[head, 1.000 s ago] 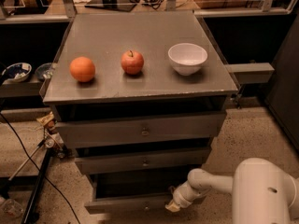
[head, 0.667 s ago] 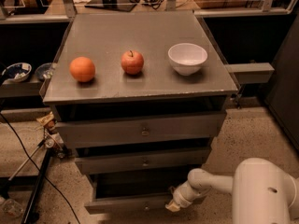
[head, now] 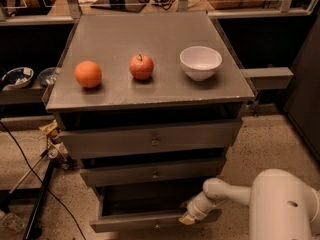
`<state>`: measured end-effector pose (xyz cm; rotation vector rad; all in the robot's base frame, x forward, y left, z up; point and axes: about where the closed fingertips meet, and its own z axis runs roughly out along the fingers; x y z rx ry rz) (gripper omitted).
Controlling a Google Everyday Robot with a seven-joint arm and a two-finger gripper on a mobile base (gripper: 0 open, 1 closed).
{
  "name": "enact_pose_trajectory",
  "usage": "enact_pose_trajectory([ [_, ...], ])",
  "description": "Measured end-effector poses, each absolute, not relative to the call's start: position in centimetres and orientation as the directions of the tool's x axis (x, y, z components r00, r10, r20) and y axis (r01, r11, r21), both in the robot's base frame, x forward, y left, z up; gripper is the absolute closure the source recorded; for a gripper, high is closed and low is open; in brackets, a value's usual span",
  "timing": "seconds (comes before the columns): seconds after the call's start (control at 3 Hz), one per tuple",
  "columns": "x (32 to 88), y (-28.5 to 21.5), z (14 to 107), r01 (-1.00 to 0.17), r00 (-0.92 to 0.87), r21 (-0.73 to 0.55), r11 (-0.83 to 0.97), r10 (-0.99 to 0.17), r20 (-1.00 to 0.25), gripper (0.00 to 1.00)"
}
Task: Open bottom drawer
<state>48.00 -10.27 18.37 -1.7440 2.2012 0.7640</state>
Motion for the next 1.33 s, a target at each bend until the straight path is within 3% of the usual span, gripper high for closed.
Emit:
enact_pose_trajectory([
  [1.33, 47.9, -10.4, 19.8, -0.953, -0.288, 0.239, 0.188, -0.808, -0.514, 1.00],
])
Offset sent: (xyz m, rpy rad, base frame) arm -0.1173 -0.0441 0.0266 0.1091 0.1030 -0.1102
